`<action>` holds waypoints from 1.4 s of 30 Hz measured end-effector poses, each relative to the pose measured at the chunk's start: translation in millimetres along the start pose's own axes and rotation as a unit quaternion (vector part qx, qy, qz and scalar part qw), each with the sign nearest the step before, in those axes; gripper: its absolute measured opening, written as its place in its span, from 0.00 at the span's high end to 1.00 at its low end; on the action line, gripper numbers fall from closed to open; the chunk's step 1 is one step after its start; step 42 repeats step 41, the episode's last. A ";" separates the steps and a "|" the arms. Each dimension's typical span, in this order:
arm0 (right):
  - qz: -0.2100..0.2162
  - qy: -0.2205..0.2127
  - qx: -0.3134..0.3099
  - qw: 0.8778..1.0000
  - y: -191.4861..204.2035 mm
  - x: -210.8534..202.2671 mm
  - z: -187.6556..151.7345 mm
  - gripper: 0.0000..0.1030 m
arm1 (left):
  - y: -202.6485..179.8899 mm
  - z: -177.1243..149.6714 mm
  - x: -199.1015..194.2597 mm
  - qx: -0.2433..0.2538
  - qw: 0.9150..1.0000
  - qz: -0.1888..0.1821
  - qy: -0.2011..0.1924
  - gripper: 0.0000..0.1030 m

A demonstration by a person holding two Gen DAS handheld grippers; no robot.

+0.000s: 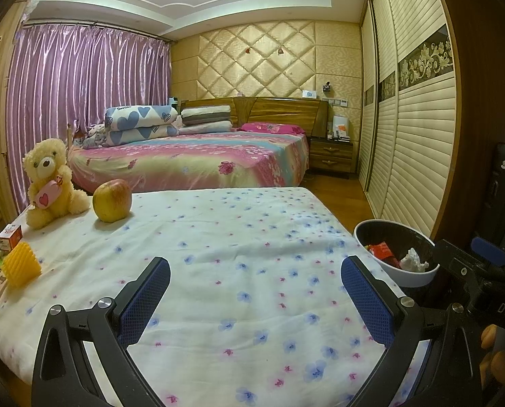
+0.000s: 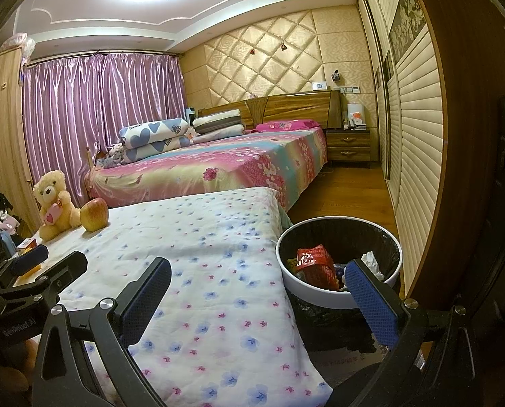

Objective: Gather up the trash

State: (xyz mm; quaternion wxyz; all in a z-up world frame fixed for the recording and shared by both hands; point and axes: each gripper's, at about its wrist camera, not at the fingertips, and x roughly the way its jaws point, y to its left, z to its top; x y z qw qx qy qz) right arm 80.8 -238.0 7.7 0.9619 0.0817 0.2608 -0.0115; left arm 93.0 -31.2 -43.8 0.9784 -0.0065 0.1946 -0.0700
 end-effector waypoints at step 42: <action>0.003 0.021 0.013 1.000 12.1 5.7 -2.4 0.00 | 10.0 -1.0 14.3 -0.003 1.000 -0.012 0.016 0.01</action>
